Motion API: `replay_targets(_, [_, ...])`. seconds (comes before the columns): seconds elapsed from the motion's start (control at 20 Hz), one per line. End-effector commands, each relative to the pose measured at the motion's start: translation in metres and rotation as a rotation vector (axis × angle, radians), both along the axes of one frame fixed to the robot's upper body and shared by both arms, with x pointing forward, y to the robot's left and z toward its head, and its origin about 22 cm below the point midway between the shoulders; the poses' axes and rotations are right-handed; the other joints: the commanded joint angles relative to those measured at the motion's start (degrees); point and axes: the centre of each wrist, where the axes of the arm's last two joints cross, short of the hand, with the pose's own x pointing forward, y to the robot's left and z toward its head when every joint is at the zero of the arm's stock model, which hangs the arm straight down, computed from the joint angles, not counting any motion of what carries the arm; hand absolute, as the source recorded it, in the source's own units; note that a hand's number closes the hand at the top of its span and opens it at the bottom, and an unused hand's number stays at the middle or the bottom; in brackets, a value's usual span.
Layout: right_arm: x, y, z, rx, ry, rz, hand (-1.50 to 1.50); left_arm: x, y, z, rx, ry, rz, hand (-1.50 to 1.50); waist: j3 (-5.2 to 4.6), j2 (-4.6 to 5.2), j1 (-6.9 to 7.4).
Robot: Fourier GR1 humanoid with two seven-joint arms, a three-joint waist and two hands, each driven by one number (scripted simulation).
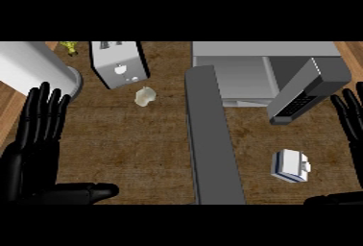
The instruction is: Pick up the milk, place it into the microwave and close the microwave
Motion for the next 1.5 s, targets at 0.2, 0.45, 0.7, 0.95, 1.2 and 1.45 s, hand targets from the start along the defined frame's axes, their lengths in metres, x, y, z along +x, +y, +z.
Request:
replay_targets(0.2, [0.004, -0.029, -0.012, 0.025, 0.064, -0.014, -1.50, -0.035, 0.007, 0.000, -0.026, 0.039, 0.003, -1.50, 0.07, -0.04, 0.28])
replay_targets(0.45, [-0.012, -0.037, -0.053, -0.039, 0.102, -0.042, -1.50, -0.030, -0.018, -0.010, -0.018, 0.033, 0.008, -1.50, 0.08, -0.02, 0.04])
replay_targets(0.7, [0.010, -0.027, -0.079, -0.042, 0.171, -0.064, -1.50, -0.050, -0.016, -0.015, -0.020, 0.025, -0.009, -1.50, 0.07, 0.01, 0.37])
replay_targets(0.95, [-0.016, -0.050, -0.115, -0.079, 0.198, -0.093, -1.50, -0.063, -0.007, -0.002, -0.019, 0.034, -0.011, -1.50, 0.09, -0.01, 0.32])
replay_targets(1.2, [-0.015, -0.064, -0.140, -0.066, 0.223, -0.122, -1.50, -0.076, -0.013, -0.003, -0.025, 0.045, -0.008, -1.50, 0.08, -0.02, 0.37])
replay_targets(1.45, [-0.034, -0.083, -0.180, -0.082, 0.254, -0.138, -1.50, -0.076, -0.013, -0.005, -0.020, 0.035, -0.009, -1.50, 0.09, 0.01, 0.36])
